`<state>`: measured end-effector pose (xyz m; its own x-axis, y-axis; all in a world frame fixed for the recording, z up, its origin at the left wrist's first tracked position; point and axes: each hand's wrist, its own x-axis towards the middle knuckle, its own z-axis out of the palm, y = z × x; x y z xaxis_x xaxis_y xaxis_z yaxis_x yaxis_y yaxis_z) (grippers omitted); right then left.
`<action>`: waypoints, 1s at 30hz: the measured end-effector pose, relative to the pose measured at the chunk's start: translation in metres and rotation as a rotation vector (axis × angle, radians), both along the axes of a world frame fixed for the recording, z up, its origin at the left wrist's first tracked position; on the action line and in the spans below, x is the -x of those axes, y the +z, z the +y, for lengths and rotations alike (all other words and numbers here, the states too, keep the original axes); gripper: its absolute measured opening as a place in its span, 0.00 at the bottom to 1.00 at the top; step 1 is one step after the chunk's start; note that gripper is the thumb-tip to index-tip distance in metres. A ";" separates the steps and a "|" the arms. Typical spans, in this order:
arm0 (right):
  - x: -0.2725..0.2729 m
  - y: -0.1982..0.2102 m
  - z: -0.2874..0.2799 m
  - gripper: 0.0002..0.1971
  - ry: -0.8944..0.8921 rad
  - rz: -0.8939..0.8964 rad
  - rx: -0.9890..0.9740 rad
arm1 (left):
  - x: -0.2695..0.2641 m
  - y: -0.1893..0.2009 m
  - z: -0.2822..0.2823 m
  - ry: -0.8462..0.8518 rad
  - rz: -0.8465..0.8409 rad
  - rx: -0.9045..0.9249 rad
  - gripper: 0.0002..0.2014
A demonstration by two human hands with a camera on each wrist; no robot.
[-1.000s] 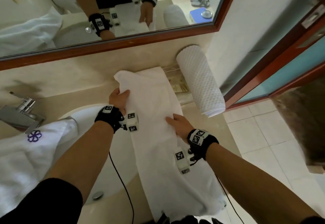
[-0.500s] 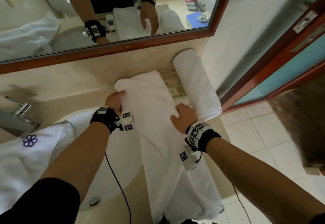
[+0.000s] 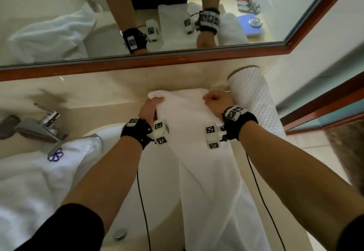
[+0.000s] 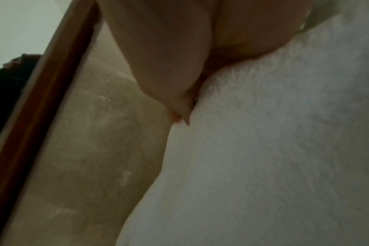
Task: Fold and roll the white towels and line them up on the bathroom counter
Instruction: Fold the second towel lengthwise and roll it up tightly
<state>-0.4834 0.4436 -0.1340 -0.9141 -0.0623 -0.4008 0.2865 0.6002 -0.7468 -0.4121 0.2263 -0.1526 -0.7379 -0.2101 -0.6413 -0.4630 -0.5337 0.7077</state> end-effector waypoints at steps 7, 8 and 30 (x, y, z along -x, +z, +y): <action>-0.002 -0.006 0.008 0.16 -0.088 0.097 -0.112 | -0.001 0.000 -0.018 -0.208 -0.012 0.084 0.16; -0.002 -0.006 0.007 0.12 -0.065 0.075 -0.149 | -0.003 0.000 -0.020 -0.248 -0.034 0.079 0.16; 0.008 0.040 0.013 0.13 -0.319 0.173 0.243 | 0.014 0.046 -0.010 0.186 0.174 0.003 0.05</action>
<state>-0.4917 0.4567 -0.0940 -0.9552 0.1603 -0.2489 0.2876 0.3031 -0.9085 -0.4259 0.2159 -0.1062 -0.7856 -0.3541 -0.5074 -0.2286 -0.5959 0.7699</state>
